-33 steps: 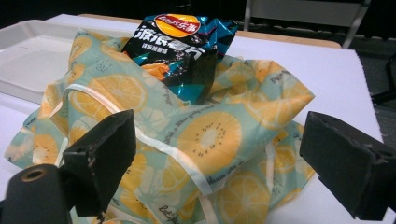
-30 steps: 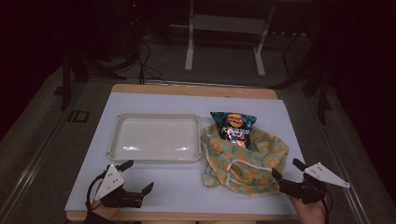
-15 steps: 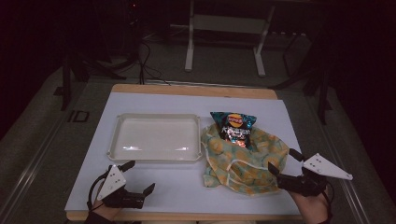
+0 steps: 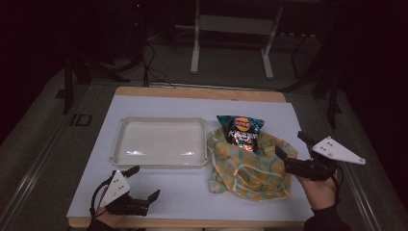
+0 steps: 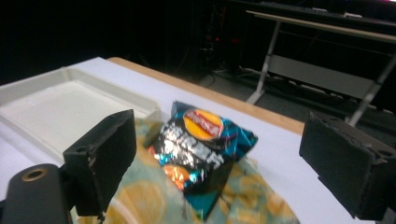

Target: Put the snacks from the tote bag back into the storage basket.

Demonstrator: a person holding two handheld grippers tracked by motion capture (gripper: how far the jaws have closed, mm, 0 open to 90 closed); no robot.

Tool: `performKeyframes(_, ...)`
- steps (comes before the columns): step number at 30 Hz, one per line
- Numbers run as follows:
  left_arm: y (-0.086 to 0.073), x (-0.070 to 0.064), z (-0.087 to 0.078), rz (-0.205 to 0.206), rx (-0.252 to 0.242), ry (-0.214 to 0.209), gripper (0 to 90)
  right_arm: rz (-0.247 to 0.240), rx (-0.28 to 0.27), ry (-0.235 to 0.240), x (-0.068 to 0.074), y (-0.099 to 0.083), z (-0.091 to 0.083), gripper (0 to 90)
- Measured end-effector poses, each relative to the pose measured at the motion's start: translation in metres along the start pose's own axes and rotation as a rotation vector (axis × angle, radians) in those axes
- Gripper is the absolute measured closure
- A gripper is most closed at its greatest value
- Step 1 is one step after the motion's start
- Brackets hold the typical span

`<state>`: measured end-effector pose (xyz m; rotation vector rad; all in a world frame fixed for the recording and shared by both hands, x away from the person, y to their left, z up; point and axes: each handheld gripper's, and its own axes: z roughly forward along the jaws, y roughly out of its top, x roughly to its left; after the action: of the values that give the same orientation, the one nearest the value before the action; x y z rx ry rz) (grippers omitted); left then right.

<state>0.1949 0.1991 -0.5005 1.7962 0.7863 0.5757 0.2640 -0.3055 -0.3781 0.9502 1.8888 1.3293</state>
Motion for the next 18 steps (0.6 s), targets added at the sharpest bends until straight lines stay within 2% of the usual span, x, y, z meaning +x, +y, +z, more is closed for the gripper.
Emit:
performKeyframes(9,-0.001,0.001,0.001,0.013,0.009,0.005,0.4,-0.019,0.006,-0.005,-0.009,0.014,0.022,13.2)
performKeyframes(13,-0.001,0.002,0.000,0.018,0.005,0.000,0.4,0.003,0.014,0.013,-0.016,0.019,0.035,13.4)
performKeyframes(18,-0.001,0.001,0.000,0.018,0.002,-0.002,0.4,0.008,0.020,0.002,-0.022,0.023,0.047,13.5)
